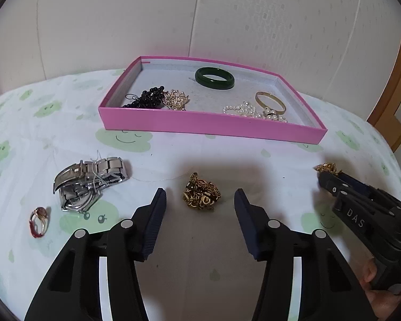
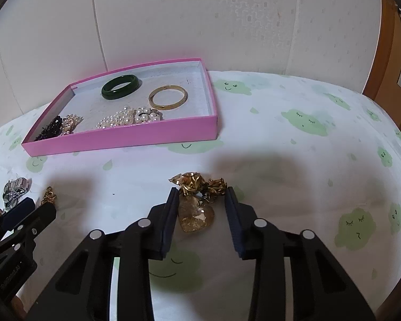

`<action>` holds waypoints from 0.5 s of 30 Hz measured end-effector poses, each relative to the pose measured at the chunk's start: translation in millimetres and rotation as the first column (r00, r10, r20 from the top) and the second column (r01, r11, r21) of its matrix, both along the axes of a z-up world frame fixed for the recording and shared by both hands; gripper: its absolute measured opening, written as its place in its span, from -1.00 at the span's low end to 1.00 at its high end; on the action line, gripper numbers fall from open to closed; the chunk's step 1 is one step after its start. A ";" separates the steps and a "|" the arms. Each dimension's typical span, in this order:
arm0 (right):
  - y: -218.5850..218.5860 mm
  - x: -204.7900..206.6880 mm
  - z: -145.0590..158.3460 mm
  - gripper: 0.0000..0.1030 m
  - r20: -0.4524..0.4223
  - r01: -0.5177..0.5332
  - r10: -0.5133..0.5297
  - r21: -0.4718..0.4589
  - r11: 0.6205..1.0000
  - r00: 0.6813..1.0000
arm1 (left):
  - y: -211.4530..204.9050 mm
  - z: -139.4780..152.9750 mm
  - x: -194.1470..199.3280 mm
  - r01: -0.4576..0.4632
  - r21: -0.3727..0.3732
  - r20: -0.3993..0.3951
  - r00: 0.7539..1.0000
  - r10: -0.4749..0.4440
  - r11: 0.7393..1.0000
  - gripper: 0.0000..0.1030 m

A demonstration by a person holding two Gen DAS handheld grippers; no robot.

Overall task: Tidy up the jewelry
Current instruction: 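Grasp the small gold brooch with the left tool while the right tool grasps the gold heart pendant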

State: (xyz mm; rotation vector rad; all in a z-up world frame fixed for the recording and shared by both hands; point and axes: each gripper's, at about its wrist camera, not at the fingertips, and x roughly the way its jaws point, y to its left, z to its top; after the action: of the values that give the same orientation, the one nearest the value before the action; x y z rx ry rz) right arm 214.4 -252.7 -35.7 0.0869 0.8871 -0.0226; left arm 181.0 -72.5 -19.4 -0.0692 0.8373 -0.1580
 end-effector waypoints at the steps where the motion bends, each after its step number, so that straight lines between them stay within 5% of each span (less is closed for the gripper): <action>1: 0.4 0.3 0.0 -0.36 0.000 -0.001 0.001 0.000 1.000 1.000 | -0.6 -0.1 0.5 0.000 0.005 0.002 1.000 0.000 1.000 0.03; 4: 1.3 0.1 0.2 -0.42 0.001 -0.003 0.003 0.001 1.000 1.000 | -0.4 -0.8 0.7 0.003 0.011 0.008 1.000 -0.003 1.000 0.02; 12: 4.3 -4.0 0.8 -0.53 0.004 -0.009 0.009 -0.001 1.000 1.000 | 2.5 -0.9 0.5 -0.001 0.023 0.012 1.000 0.001 1.000 -0.52; 15: 5.8 -6.7 1.3 -0.55 0.007 -0.013 0.013 0.003 1.000 1.000 | 1.7 -1.2 -0.4 0.007 0.038 0.014 1.000 -0.007 0.999 -0.55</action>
State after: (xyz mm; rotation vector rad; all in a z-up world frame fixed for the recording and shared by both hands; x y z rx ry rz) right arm 207.6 -247.0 -34.4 0.0836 0.8807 -0.0092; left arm 180.5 -70.8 -20.6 -0.0300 0.8262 -0.1490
